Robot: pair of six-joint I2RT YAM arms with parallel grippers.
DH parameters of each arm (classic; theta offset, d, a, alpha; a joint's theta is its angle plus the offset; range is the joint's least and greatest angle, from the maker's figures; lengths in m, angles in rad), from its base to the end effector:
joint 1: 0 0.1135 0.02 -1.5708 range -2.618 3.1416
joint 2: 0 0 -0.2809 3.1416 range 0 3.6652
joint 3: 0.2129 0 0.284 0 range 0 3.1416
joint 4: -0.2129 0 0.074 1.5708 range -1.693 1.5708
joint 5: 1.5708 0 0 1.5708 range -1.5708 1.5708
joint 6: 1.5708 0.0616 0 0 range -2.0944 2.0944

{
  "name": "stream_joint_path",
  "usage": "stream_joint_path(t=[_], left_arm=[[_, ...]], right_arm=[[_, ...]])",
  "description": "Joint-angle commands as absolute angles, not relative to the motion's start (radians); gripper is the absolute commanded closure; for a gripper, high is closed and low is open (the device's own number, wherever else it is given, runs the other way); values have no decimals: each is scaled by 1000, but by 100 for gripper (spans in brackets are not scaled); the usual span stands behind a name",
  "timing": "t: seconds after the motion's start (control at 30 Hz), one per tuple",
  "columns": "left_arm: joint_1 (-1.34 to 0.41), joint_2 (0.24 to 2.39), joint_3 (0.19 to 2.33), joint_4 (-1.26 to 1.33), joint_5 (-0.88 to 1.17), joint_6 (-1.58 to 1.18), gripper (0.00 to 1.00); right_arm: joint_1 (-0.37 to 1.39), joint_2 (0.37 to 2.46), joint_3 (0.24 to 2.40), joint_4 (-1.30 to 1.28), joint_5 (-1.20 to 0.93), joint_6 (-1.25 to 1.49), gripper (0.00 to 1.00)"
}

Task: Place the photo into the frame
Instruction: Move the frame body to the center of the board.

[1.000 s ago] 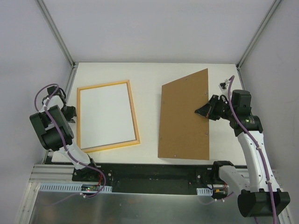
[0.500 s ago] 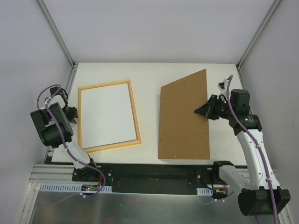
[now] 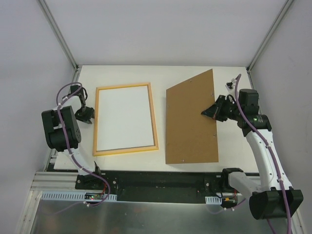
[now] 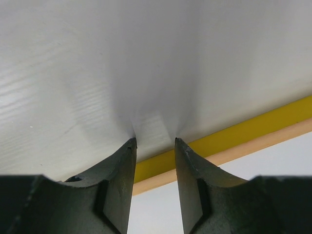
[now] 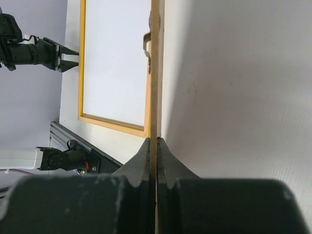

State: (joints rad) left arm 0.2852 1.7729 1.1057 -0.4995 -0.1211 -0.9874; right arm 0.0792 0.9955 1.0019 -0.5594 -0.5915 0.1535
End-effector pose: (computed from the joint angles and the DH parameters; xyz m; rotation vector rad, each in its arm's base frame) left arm 0.3671 0.1154 0.1398 -1.6441 2.1685 -0.0368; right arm 0.2473 0.0541 0.3452 -0.2762 2.0928 0.7646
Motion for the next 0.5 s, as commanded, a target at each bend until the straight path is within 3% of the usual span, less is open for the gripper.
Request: stream_joint_path(t=[0.0,0.47], left_arm=[[203,1810,1109,-514,-98,-1006,64],[46,1802,1057,-446,-40,-1065,65]], right_arm=[[94,979,1083,-463,-632,187,99],[127,1011,1178,-411,-655,314,100]])
